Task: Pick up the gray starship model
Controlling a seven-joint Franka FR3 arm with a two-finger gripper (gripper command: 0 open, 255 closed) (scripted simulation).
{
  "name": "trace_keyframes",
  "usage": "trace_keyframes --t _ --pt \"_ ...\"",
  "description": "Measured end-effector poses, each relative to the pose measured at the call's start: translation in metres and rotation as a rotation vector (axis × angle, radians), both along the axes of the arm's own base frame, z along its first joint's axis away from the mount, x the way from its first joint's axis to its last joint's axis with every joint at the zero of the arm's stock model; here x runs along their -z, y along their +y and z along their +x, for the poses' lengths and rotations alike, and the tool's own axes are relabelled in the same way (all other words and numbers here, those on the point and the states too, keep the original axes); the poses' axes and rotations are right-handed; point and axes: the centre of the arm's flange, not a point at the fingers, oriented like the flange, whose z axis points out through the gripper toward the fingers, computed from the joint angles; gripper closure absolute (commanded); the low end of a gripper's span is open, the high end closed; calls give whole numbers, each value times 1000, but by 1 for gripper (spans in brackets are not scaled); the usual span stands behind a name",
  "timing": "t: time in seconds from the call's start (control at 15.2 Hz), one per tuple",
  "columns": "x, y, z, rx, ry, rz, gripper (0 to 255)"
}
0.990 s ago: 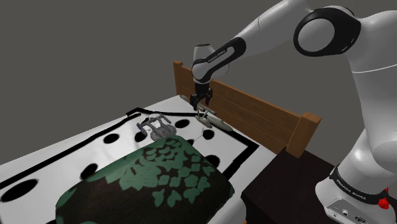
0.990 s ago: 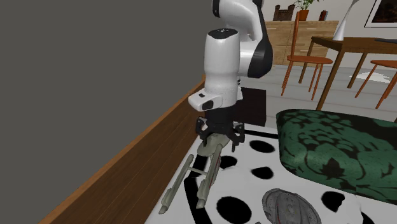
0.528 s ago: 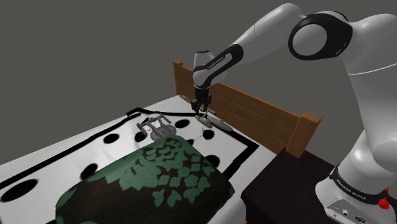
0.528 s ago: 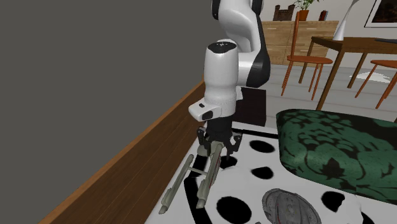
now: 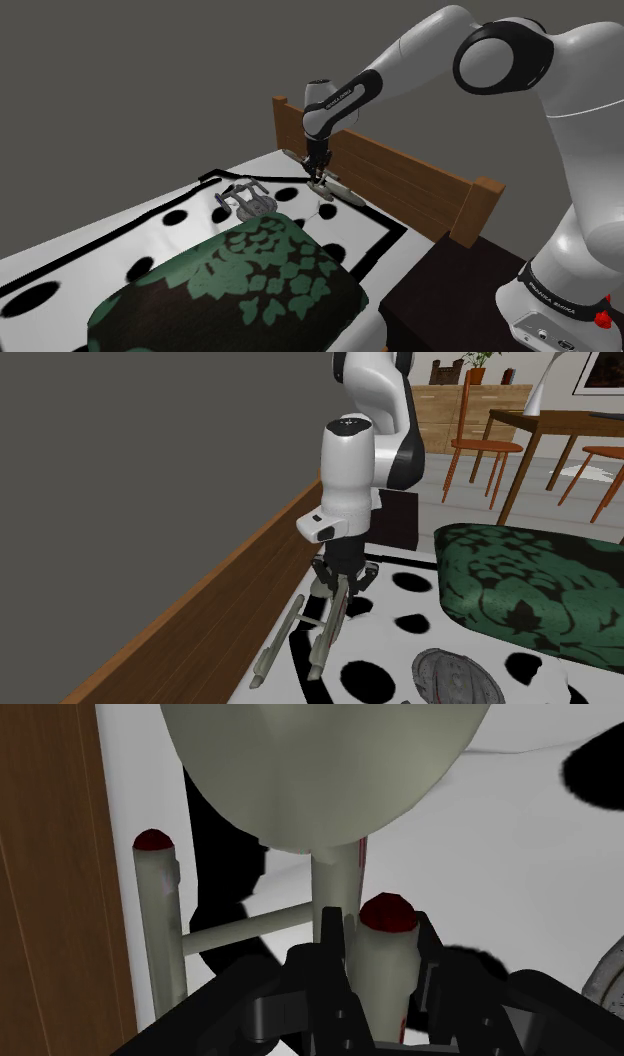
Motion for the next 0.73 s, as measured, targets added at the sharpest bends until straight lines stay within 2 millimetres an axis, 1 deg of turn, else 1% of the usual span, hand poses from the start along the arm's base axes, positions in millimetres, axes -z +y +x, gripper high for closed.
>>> trace_keyframes --t 0.07,0.26,0.73 --pt "0 0 0 0 0 0 255" --pt "-10 0 0 0 2 0 255" --pt "-47 0 1 0 1 0 255"
